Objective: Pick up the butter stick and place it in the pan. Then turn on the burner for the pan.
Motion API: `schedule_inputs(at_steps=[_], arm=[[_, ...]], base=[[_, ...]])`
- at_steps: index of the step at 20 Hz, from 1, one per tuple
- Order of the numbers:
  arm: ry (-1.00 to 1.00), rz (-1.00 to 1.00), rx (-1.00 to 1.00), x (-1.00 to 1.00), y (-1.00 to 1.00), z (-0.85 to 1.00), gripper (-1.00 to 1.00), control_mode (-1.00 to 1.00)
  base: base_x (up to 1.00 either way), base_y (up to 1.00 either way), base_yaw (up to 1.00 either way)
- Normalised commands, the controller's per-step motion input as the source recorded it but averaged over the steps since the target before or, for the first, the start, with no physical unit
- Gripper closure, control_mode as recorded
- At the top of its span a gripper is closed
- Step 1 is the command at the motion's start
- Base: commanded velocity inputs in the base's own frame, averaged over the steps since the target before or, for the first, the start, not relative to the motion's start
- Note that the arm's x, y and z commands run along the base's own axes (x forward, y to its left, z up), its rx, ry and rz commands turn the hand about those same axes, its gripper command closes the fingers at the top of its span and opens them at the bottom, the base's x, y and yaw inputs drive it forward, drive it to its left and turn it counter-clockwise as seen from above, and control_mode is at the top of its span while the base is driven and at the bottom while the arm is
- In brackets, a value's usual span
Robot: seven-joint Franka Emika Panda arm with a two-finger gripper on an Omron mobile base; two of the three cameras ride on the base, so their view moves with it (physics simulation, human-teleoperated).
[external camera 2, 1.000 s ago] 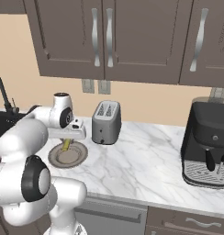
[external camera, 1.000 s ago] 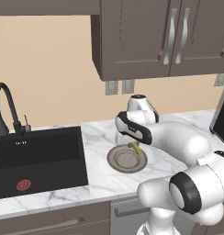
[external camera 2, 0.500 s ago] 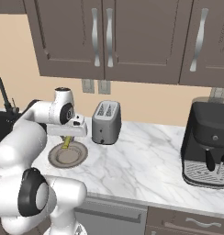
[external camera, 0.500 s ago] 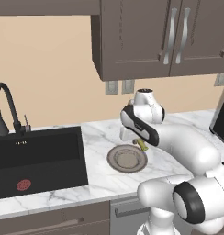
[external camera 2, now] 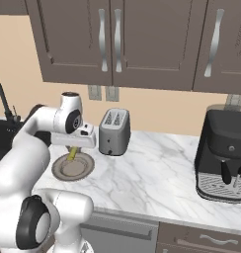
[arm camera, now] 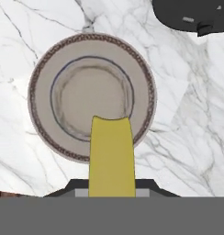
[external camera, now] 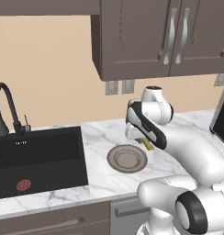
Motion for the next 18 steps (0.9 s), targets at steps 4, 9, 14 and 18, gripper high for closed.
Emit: schedule_inputs(at_steps=[4,9,14,18], arm=[[0.04,-0.07,0.00,-0.04,-0.02,0.21,1.00,-1.00],[0.00,0.00,0.00,0.00,0.00,0.00,1.00,1.00],[0.00,0.00,0.00,0.00,0.00,0.00,1.00,1.00],[0.00,0.00,0.00,0.00,0.00,0.00,1.00,1.00]], base=[[0.00,0.00,0.00],[-0.11,0.00,-0.06],[-0.64,0.45,-0.08],[-0.95,0.93,-0.11]])
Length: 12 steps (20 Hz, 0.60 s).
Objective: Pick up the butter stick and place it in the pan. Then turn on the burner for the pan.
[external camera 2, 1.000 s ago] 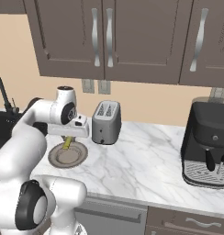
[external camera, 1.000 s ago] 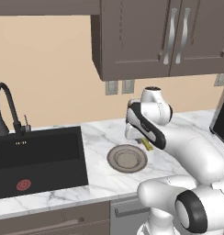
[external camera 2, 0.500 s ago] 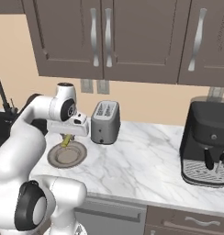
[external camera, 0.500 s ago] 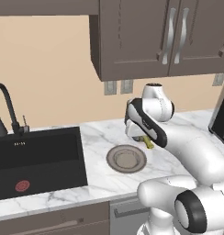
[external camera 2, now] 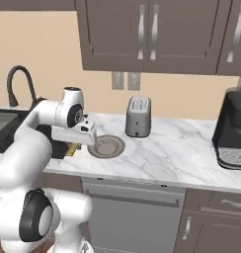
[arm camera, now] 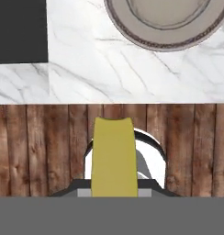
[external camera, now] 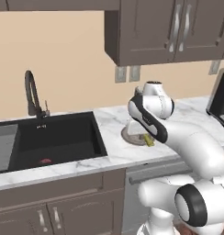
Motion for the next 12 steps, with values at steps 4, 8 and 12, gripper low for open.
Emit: schedule_inputs(at_steps=[4,8,12], arm=[[0.00,0.00,0.00,0.00,0.00,0.00,1.00,1.00],[0.00,0.00,0.00,0.00,0.00,0.00,1.00,1.00],[0.00,0.00,0.00,0.00,0.00,0.00,1.00,1.00]], base=[[-0.80,1.00,-0.04],[-0.32,1.00,0.00],[-0.14,1.00,0.00]])
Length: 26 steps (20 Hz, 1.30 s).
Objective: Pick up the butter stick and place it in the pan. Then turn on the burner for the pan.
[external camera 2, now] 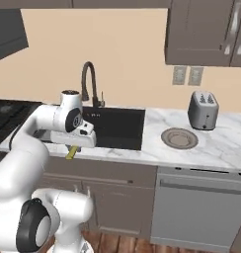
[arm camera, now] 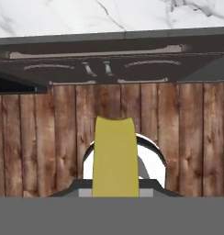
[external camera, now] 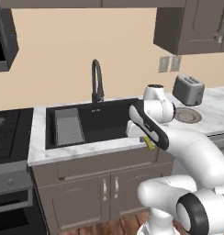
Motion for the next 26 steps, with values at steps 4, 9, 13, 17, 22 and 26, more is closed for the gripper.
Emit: schedule_inputs(at_steps=[4,9,13,17,22,26], arm=[[0.00,0.00,0.00,0.00,0.00,0.00,1.00,1.00],[0.00,0.00,0.00,0.00,0.00,0.00,1.00,1.00],[0.00,0.00,0.00,0.00,0.00,0.00,1.00,1.00],[0.00,0.00,0.00,0.00,0.00,0.00,1.00,1.00],[0.00,0.00,0.00,0.00,0.00,0.00,1.00,1.00],[0.00,0.00,0.00,0.00,0.00,0.00,1.00,1.00]], base=[[-0.01,1.00,0.00],[0.00,1.00,0.00],[0.00,1.00,0.00],[0.06,1.00,0.00],[0.29,1.00,0.00],[0.59,0.64,0.00]])
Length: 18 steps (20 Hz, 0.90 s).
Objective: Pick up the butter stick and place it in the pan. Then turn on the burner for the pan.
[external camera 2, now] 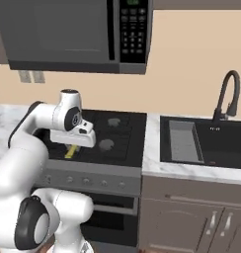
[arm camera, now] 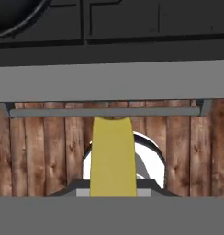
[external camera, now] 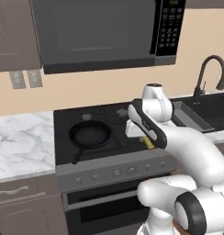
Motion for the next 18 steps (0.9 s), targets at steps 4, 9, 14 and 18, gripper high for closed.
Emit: schedule_inputs(at_steps=[4,9,14,18], arm=[[0.00,0.00,0.00,0.00,0.00,0.00,1.00,1.00],[0.00,0.00,0.00,0.00,0.00,0.00,1.00,1.00],[0.00,0.00,0.00,0.00,0.00,0.00,1.00,1.00],[0.00,0.00,0.00,0.00,0.00,0.00,1.00,1.00]], base=[[0.58,0.02,0.00],[0.19,-0.05,0.00],[0.00,-0.02,0.00],[0.00,-0.24,0.01]])
